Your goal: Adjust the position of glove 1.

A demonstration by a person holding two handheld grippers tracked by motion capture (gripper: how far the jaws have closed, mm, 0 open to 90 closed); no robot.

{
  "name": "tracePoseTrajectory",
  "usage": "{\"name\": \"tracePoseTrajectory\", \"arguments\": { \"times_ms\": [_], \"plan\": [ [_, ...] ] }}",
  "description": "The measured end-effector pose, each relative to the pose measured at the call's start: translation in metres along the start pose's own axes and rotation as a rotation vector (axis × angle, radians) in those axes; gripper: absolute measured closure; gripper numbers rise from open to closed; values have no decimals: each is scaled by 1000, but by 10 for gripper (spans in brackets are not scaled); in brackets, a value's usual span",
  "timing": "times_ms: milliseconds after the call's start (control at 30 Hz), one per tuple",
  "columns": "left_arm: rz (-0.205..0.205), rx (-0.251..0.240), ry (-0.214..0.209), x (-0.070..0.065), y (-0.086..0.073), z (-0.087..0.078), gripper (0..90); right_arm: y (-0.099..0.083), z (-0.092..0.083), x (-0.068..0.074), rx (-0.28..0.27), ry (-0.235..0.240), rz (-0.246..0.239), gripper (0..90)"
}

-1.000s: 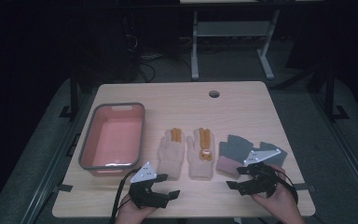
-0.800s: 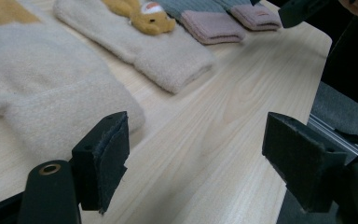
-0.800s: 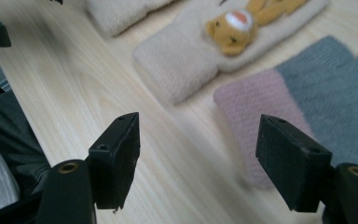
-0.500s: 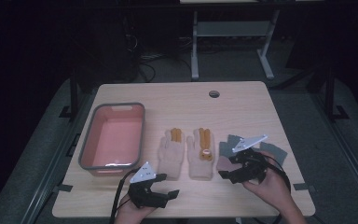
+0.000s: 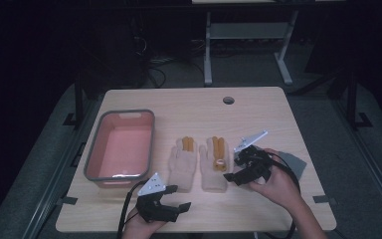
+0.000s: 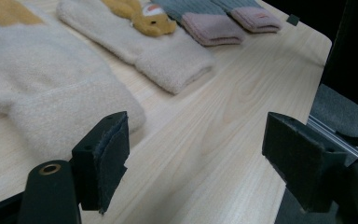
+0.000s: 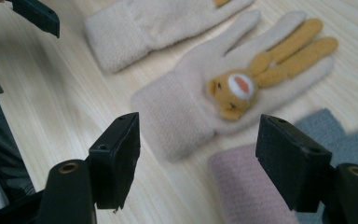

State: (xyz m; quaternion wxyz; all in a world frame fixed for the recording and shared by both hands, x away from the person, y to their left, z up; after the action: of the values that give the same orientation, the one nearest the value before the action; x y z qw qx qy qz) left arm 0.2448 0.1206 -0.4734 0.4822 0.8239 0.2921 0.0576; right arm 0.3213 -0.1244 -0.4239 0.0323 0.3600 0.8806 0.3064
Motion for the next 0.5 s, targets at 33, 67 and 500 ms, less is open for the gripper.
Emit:
{"name": "tracePoseTrajectory", "arguments": {
  "times_ms": [33, 67, 500],
  "plan": [
    [0, -2, 0, 0, 0, 0, 231, 3, 1, 0, 2, 6, 3, 305],
    [1, -3, 0, 0, 0, -1, 231, 4, 2, 0, 9, 8, 6, 305],
    [-9, -13, -1, 0, 0, -2, 231, 24, 24, -2, 48, 8, -13, 310]
  ]
}}
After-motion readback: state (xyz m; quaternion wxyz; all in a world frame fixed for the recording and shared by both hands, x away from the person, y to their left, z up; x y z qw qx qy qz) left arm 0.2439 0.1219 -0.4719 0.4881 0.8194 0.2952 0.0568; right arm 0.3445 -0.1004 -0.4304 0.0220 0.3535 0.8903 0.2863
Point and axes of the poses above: each handheld gripper's, and its own axes: z roughly forward along the jaws, y roughly out of its top, x roughly to its left, the point moved 5 cm from there along z, roughly forward along the jaws, and after that the axes turned 5 degrees about z, right-handed, at the moved point
